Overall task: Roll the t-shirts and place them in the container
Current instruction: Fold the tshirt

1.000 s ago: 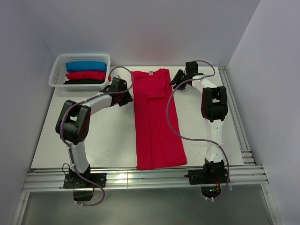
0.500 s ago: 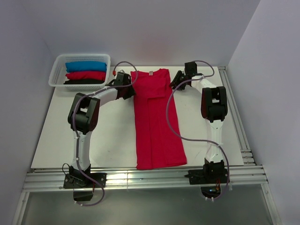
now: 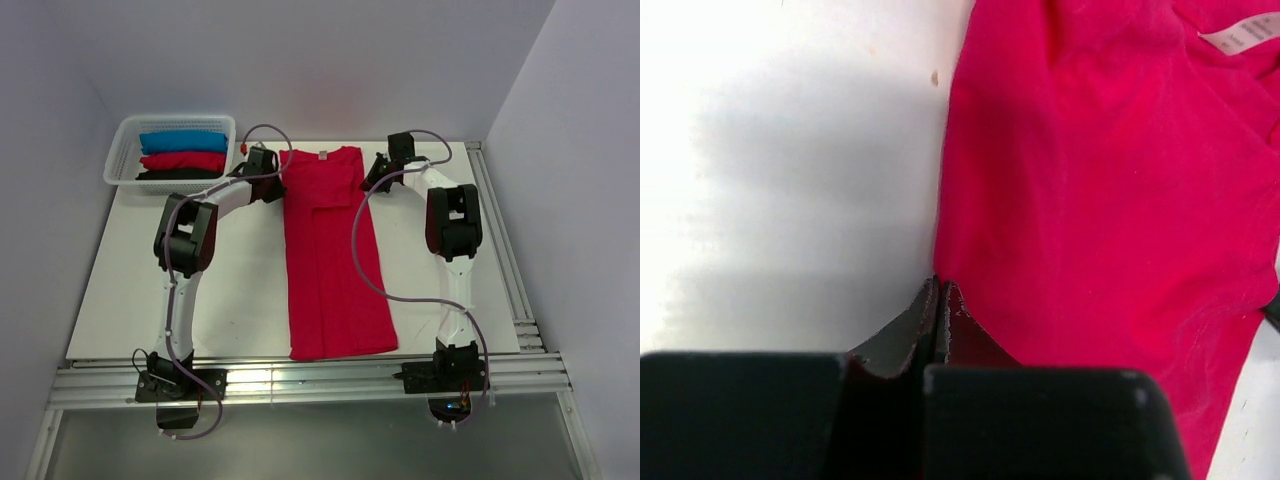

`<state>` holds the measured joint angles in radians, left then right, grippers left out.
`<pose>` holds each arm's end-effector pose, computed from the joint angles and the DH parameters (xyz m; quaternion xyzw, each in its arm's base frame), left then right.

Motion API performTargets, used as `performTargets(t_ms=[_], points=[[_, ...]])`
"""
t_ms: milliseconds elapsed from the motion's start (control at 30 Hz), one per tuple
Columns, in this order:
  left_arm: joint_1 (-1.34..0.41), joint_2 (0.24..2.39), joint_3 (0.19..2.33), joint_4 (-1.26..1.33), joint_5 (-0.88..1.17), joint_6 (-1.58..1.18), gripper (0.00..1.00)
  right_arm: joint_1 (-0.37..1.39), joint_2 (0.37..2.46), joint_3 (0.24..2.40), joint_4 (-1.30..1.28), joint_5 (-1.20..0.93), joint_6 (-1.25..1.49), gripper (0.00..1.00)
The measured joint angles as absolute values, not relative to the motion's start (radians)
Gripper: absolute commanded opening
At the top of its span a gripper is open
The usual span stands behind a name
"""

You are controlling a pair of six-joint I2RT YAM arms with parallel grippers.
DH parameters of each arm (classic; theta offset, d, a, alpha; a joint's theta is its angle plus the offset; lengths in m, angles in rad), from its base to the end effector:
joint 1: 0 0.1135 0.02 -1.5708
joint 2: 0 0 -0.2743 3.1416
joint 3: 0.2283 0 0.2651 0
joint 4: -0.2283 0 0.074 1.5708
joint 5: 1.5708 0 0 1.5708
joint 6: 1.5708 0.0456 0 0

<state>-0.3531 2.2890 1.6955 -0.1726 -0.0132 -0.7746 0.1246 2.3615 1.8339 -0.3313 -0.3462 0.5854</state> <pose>0.5015 -0.1842 0.1424 -0.1950 0.8992 -0.2041 0.3342 0.5385 0.0830 0.1398 0.1524 0.9126 0.2707 0.2658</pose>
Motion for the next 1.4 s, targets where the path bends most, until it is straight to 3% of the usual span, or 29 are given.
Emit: performTargets(t_ms=[400, 433, 500, 567, 633, 667, 767, 867, 900, 1000, 1167, 1400], points=[[-0.314, 2.377, 1.827, -0.179, 0.024, -0.77, 0.0, 0.125, 2.395, 1.887, -0.33, -0.318, 0.632, 0.05], [-0.311, 2.384, 1.838, -0.18, 0.026, -0.768, 0.0, 0.125, 2.407, 1.9, -0.33, -0.316, 0.637, 0.07], [-0.308, 2.394, 1.854, -0.183, 0.031, -0.762, 0.02, 0.125, 2.425, 1.921, -0.33, -0.318, 0.648, 0.22], [-0.304, 2.397, 1.861, -0.186, 0.044, -0.752, 0.13, 0.125, 2.434, 1.941, -0.328, -0.324, 0.655, 0.4], [-0.302, 2.395, 1.855, -0.183, 0.051, -0.742, 0.25, 0.125, 2.433, 1.945, -0.321, -0.331, 0.657, 0.48], [-0.3, 2.387, 1.841, -0.168, 0.057, -0.741, 0.42, 0.125, 2.432, 1.945, -0.315, -0.329, 0.657, 0.53], [-0.299, 2.32, 1.764, -0.152, 0.053, -0.719, 0.6, 0.125, 2.427, 1.956, -0.323, -0.331, 0.648, 0.58], [-0.296, 2.255, 1.729, -0.199, 0.047, -0.707, 0.63, 0.125, 2.416, 1.965, -0.354, -0.324, 0.63, 0.63], [-0.295, 2.231, 1.722, -0.21, 0.046, -0.7, 0.63, 0.125, 2.399, 1.957, -0.366, -0.321, 0.625, 0.68], [-0.294, 2.141, 1.665, -0.216, 0.045, -0.695, 0.63, 0.125, 2.288, 1.85, -0.362, -0.313, 0.61, 0.69], [-0.296, 1.856, 1.402, -0.212, 0.038, -0.709, 0.62, 0.13, 1.873, 1.442, -0.288, -0.296, 0.591, 0.69], [-0.418, 1.527, 1.034, -0.252, -0.069, -0.786, 0.61, 0.178, 1.409, 0.937, -0.192, -0.242, 0.569, 0.61]])
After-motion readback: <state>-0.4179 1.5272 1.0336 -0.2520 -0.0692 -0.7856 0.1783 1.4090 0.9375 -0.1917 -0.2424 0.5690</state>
